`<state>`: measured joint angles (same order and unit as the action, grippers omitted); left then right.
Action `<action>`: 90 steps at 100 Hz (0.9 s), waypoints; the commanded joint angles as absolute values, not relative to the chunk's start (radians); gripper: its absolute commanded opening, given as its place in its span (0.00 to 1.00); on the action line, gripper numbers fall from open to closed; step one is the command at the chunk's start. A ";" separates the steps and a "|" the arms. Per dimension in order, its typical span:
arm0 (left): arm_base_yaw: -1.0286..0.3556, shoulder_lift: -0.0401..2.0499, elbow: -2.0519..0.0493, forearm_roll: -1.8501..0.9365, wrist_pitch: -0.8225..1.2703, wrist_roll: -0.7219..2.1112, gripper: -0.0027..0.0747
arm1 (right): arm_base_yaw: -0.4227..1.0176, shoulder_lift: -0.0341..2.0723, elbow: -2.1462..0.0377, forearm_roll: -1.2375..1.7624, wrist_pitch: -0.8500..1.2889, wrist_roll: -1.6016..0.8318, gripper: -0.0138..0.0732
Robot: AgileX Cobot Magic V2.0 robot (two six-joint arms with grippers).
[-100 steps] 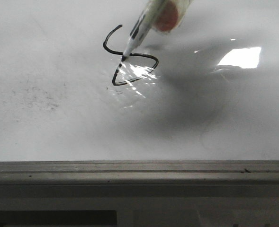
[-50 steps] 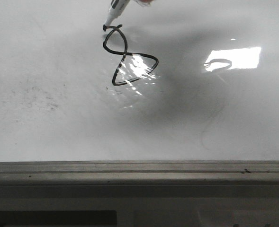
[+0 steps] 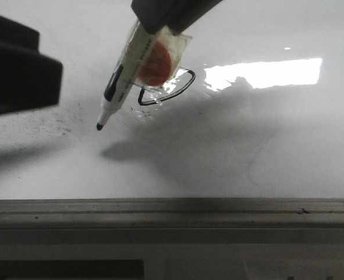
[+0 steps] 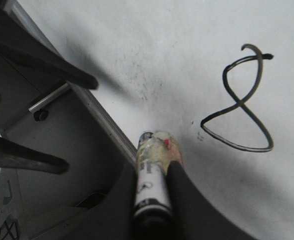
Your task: Write number 8 on whiteboard
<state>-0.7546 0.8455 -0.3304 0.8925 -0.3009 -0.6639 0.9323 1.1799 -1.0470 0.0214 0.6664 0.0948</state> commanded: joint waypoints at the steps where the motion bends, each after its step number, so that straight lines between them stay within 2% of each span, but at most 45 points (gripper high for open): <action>1: -0.759 0.907 -0.364 0.883 -0.375 -0.673 0.56 | 0.943 1.165 -1.075 0.021 0.612 0.106 0.09; 20: -0.759 1.002 -0.391 0.883 -0.388 -0.673 0.56 | 0.957 1.165 -1.075 0.076 0.614 0.121 0.09; 30: -0.759 1.026 -0.397 0.883 -0.413 -0.673 0.52 | 0.966 1.165 -1.075 0.078 0.613 0.122 0.09; 44: -0.759 1.041 -0.397 0.883 -0.481 -0.673 0.35 | 0.973 1.173 -1.075 0.094 0.617 0.133 0.09; 59: -0.759 1.041 -0.397 0.883 -0.491 -0.673 0.00 | 0.974 1.175 -1.075 0.095 0.639 0.133 0.09; 71: -0.759 1.041 -0.397 0.883 -0.492 -0.673 0.01 | 0.974 1.175 -1.075 0.095 0.646 0.135 0.10; 78: -0.759 1.041 -0.397 0.883 -0.493 -0.673 0.01 | 0.974 1.175 -1.075 0.095 0.656 0.133 0.18; 84: -0.759 1.041 -0.397 0.883 -0.493 -0.673 0.01 | 0.974 1.175 -1.075 0.095 0.660 0.133 0.30; 90: -0.759 1.041 -0.397 0.883 -0.494 -0.673 0.01 | 0.974 1.175 -1.075 0.095 0.660 0.135 0.46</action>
